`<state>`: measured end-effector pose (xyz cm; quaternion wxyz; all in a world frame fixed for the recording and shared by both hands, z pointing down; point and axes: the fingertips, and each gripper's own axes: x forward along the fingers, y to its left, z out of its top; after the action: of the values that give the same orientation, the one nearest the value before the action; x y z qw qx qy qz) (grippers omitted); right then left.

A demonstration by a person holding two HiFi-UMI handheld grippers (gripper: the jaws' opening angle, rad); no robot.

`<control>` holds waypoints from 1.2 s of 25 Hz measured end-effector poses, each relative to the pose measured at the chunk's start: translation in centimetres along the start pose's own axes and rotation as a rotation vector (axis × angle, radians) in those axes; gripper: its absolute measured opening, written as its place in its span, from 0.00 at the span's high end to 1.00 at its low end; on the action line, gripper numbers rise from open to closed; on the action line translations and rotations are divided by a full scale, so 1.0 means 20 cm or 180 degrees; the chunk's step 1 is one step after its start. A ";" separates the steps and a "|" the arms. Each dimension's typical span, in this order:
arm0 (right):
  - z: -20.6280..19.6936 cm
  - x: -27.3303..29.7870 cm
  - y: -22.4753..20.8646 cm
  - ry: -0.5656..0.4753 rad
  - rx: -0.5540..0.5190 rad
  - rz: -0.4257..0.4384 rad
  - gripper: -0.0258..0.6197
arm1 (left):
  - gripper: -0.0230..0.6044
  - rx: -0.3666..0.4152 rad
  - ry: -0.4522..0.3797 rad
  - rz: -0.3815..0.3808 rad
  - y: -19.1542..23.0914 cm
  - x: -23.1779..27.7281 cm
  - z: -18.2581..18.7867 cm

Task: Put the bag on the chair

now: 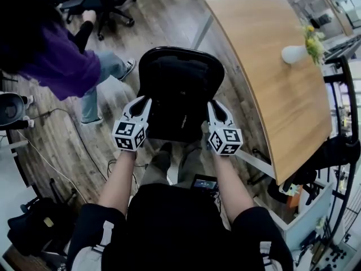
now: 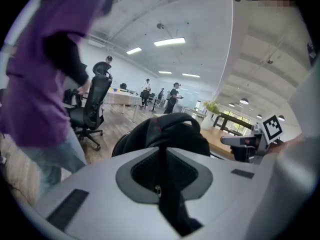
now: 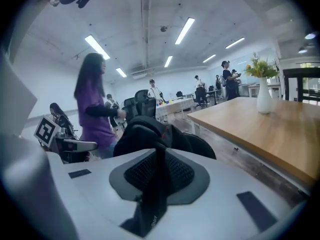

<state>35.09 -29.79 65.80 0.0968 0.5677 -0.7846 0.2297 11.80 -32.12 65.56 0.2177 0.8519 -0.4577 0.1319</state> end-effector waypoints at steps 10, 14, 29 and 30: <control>0.31 -0.50 0.37 -0.0670 -0.0358 0.0091 0.94 | 0.96 0.0149 -0.0743 -0.0244 -0.21 -0.52 0.38; 0.42 -0.74 0.45 -0.0933 -0.0328 0.0075 0.94 | 0.96 0.0239 -0.0913 -0.0268 -0.26 -0.72 0.46; 0.21 -1.56 0.53 -0.1158 -0.0423 0.0249 0.94 | 0.96 0.0418 -0.1313 -0.0067 -0.81 -1.40 0.31; 0.17 -1.61 0.53 -0.1163 -0.0407 0.0259 0.94 | 0.96 0.0413 -0.1291 -0.0061 -0.86 -1.43 0.27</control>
<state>36.35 -1.43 46.74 -0.0207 0.5605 -0.8244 0.0762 10.75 -5.80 44.51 0.0670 0.8775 -0.4746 -0.0151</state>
